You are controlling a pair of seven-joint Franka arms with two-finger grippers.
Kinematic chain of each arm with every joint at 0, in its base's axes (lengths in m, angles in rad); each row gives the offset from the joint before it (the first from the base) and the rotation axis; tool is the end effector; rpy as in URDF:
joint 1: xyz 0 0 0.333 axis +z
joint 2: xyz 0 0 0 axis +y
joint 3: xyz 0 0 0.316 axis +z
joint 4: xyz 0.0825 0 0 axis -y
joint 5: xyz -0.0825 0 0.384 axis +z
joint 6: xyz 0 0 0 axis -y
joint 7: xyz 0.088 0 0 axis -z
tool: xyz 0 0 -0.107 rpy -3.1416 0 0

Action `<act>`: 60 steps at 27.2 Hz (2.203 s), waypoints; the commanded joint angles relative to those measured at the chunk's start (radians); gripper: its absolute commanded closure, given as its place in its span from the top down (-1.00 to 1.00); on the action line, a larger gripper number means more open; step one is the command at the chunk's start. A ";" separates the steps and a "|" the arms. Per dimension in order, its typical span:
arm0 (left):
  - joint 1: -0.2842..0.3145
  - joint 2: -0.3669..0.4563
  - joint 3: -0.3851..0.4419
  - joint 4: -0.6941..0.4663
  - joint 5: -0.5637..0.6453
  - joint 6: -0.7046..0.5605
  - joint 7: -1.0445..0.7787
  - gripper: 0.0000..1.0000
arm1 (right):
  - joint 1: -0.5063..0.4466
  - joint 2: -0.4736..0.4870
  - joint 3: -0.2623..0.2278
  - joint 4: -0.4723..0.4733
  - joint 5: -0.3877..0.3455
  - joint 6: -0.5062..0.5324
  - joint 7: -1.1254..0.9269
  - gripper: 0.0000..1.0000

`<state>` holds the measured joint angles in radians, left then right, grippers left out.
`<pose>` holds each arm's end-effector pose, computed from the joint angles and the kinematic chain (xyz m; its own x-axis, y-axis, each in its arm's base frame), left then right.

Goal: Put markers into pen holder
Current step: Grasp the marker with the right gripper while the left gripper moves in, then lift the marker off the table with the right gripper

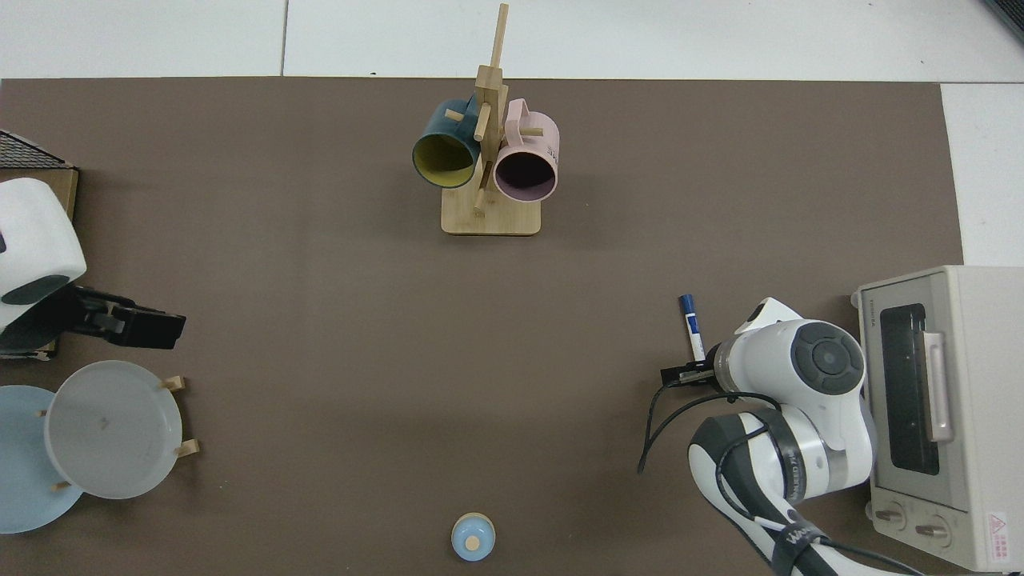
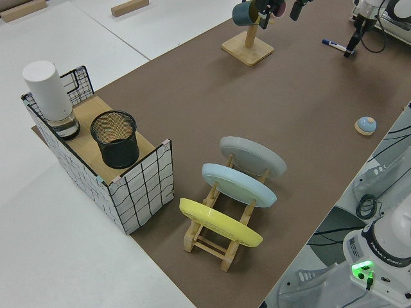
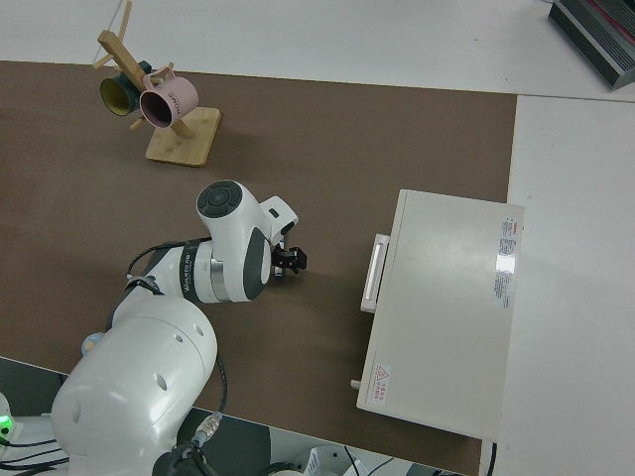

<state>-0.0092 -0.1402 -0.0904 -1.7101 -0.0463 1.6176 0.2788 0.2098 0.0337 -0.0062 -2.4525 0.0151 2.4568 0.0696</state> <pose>0.5113 -0.0593 0.6373 0.9287 -0.3668 0.0545 -0.3683 -0.9295 0.0194 0.4675 0.0965 0.2823 0.9921 0.1219 -0.0300 0.1218 -0.9925 -0.0069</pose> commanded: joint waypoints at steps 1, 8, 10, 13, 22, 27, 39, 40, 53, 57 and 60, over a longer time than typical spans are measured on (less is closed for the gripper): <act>-0.017 0.001 0.005 -0.045 -0.064 0.042 0.112 1.00 | 0.000 -0.040 0.000 -0.026 -0.011 -0.002 0.027 0.99; -0.084 -0.009 -0.009 -0.068 -0.102 0.042 0.114 1.00 | 0.000 -0.047 0.000 -0.033 -0.014 -0.004 0.018 0.28; -0.104 -0.009 -0.012 -0.069 -0.106 0.039 0.131 1.00 | 0.000 -0.047 0.000 -0.033 -0.014 -0.002 0.018 0.17; -0.118 -0.009 -0.012 -0.072 -0.151 0.038 0.174 1.00 | 0.000 -0.047 0.000 -0.034 -0.014 -0.002 0.016 0.17; -0.106 -0.010 -0.003 -0.085 -0.286 0.045 0.463 1.00 | -0.009 -0.047 -0.001 -0.023 -0.040 -0.001 0.009 -1.00; -0.106 -0.007 -0.003 -0.085 -0.317 0.071 0.647 1.00 | -0.004 -0.049 -0.001 0.013 -0.041 -0.004 -0.005 -1.00; -0.103 -0.001 0.003 -0.088 -0.326 0.157 0.904 1.00 | -0.004 -0.057 0.000 0.064 -0.041 -0.039 -0.037 -1.00; -0.103 -0.002 0.005 -0.091 -0.336 0.157 0.907 1.00 | -0.003 -0.060 0.000 0.075 -0.041 -0.042 -0.048 -1.00; -0.109 -0.004 -0.003 -0.083 -0.247 0.091 0.930 1.00 | 0.008 -0.106 0.052 0.489 -0.058 -0.487 -0.281 -1.00; -0.112 -0.006 -0.006 -0.074 -0.202 0.073 0.883 1.00 | 0.010 -0.103 0.084 0.584 -0.057 -0.561 -0.390 -1.00; -0.115 -0.002 -0.009 -0.072 -0.175 0.088 0.881 1.00 | 0.010 -0.095 0.124 0.625 -0.057 -0.605 -0.460 -1.00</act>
<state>-0.1175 -0.1313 -0.0964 -1.7816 -0.2719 1.7122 1.1821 0.2210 -0.0957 0.0675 -1.9088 -0.0273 1.9228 -0.2808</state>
